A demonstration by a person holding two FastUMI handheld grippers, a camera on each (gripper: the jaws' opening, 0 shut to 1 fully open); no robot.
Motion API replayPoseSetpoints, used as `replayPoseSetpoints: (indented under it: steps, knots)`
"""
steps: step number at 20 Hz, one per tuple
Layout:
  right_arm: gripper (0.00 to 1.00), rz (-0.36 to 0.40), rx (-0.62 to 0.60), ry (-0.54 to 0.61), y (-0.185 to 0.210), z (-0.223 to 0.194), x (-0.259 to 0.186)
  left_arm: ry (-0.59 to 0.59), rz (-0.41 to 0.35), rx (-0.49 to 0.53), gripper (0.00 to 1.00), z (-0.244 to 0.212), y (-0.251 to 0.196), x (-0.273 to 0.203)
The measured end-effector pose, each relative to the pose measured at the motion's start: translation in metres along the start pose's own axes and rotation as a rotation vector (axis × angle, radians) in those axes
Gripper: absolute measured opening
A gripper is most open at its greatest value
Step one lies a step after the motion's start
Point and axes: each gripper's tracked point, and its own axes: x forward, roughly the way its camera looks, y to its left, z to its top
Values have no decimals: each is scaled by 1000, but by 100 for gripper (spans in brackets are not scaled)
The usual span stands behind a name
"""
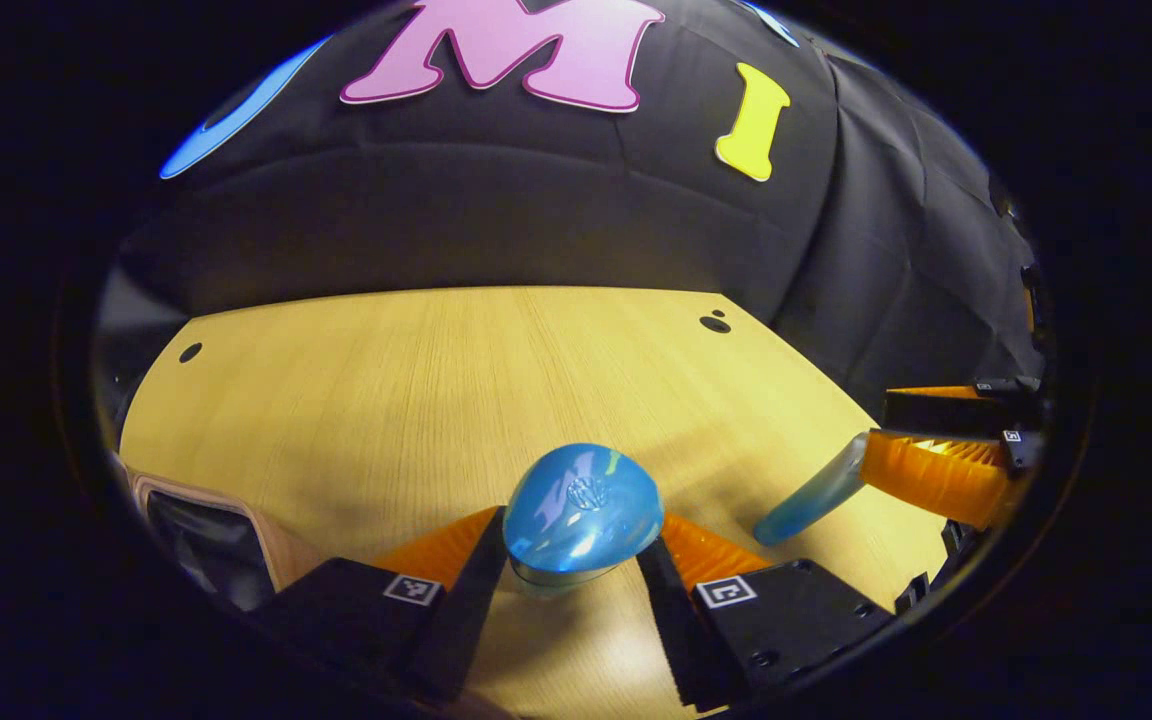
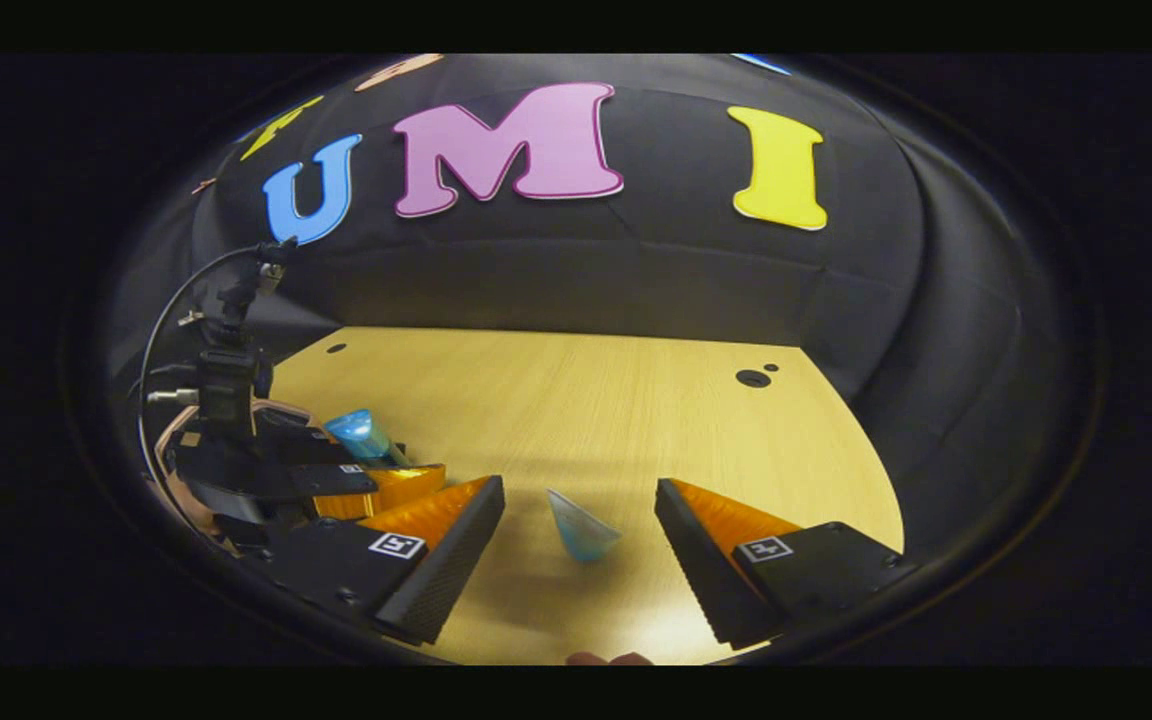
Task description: First open the suitcase, pack the skin care products into it, and then close the suitcase.
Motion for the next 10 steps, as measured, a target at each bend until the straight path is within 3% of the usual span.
replayPoseSetpoints:
  steps: [1, 5, 10]
  knots:
    - [97, 0, 4, 8, -1, -4, 4, -7, 0, -2, 54, 1, 2, 3]
    - [94, -21, -10, 56, -10, -31, 25, -4, 3, -35, 48, 2, 1, 7]
    - [97, -17, 99, 212, -10, -84, 44, 11, 17, 4, 47, -1, -4, 8]
